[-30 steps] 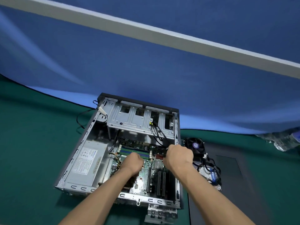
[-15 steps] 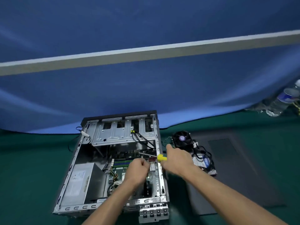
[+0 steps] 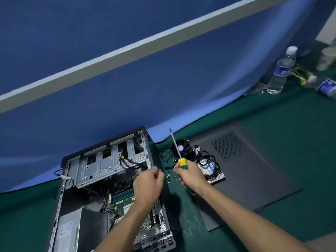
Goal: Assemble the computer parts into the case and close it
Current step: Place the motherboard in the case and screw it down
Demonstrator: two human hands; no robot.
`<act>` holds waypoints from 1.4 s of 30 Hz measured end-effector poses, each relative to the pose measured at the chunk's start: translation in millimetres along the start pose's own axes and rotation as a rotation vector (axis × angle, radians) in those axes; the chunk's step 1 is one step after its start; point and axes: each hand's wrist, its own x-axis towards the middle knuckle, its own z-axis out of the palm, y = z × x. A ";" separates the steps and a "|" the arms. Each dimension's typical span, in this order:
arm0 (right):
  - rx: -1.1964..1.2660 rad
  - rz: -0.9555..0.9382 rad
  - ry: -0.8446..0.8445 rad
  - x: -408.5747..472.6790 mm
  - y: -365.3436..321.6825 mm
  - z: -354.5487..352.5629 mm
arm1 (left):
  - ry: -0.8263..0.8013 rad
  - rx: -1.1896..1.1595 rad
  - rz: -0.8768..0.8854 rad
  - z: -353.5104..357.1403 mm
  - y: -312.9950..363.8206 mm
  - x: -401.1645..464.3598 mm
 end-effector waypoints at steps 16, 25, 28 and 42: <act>-0.367 0.286 0.204 57.8 57.9 64.9 | 0.106 0.006 -0.124 36.1 -3.7 3.4; -0.598 0.202 0.179 68.1 74.4 83.3 | 0.165 -0.046 -0.359 35.5 2.2 4.7; -0.624 0.203 0.179 70.3 76.4 84.9 | 0.159 -0.062 -0.358 34.6 2.8 5.1; -0.618 0.221 0.191 69.3 79.1 86.7 | 0.166 -0.094 -0.374 36.3 0.2 4.9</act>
